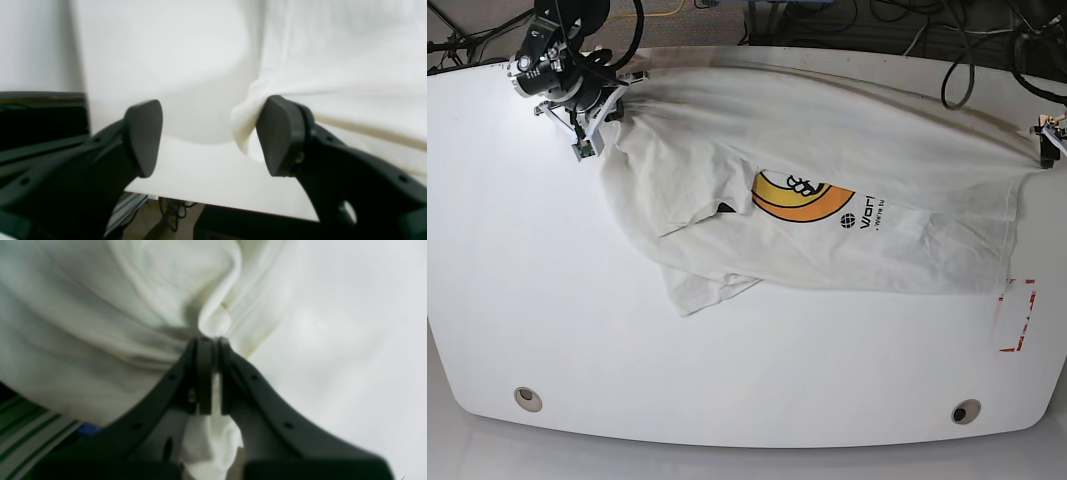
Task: Fold the T-shirt properly
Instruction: 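Lower the open right gripper onto the shirt corner and close it, then open the left gripper and move it along the shirt edge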
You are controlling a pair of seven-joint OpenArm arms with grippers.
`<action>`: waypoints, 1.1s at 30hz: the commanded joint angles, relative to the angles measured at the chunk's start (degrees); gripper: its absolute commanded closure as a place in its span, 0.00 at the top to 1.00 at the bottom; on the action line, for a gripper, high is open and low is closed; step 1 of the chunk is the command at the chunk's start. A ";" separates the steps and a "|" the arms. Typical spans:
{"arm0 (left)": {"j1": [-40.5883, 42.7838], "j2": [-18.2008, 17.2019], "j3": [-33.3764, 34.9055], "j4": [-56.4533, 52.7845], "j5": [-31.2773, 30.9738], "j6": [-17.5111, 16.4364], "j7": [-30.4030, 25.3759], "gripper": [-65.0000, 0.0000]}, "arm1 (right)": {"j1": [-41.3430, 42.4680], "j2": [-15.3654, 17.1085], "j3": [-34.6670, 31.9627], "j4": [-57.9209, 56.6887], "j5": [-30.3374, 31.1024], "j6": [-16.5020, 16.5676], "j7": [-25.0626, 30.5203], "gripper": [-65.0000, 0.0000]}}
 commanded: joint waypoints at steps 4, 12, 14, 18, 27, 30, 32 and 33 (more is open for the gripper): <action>-4.83 -1.15 -0.07 -2.01 -1.24 0.32 1.69 0.66 | 1.03 0.33 -0.13 0.89 0.50 0.06 1.10 0.00; -9.49 -1.06 4.68 -8.26 -1.24 0.32 1.69 0.66 | 1.91 0.24 -0.22 0.89 0.50 0.06 1.10 0.00; -9.58 -1.06 4.68 -9.31 -1.24 0.32 1.78 0.66 | 1.82 0.24 -0.22 0.89 0.50 0.06 1.10 0.00; -9.58 -1.33 4.68 -9.57 -1.60 0.32 3.54 0.66 | 2.08 0.24 -0.22 0.89 0.50 0.06 1.10 0.00; -5.53 -4.58 1.60 -9.57 -11.00 0.32 9.87 0.65 | 2.08 0.24 -0.22 0.71 0.50 0.06 1.19 0.00; -5.27 -4.84 1.51 -9.57 -15.05 0.32 10.40 0.65 | 2.43 0.24 -0.22 -0.08 0.50 0.06 1.19 0.00; -5.27 -4.84 1.34 -9.57 -17.77 0.32 10.48 0.65 | 2.96 0.24 -0.22 -0.25 0.50 0.06 1.19 0.00; -5.27 -4.84 1.34 -9.57 -18.74 0.32 10.57 0.65 | 2.96 0.24 -0.22 -0.25 0.50 0.06 1.19 0.00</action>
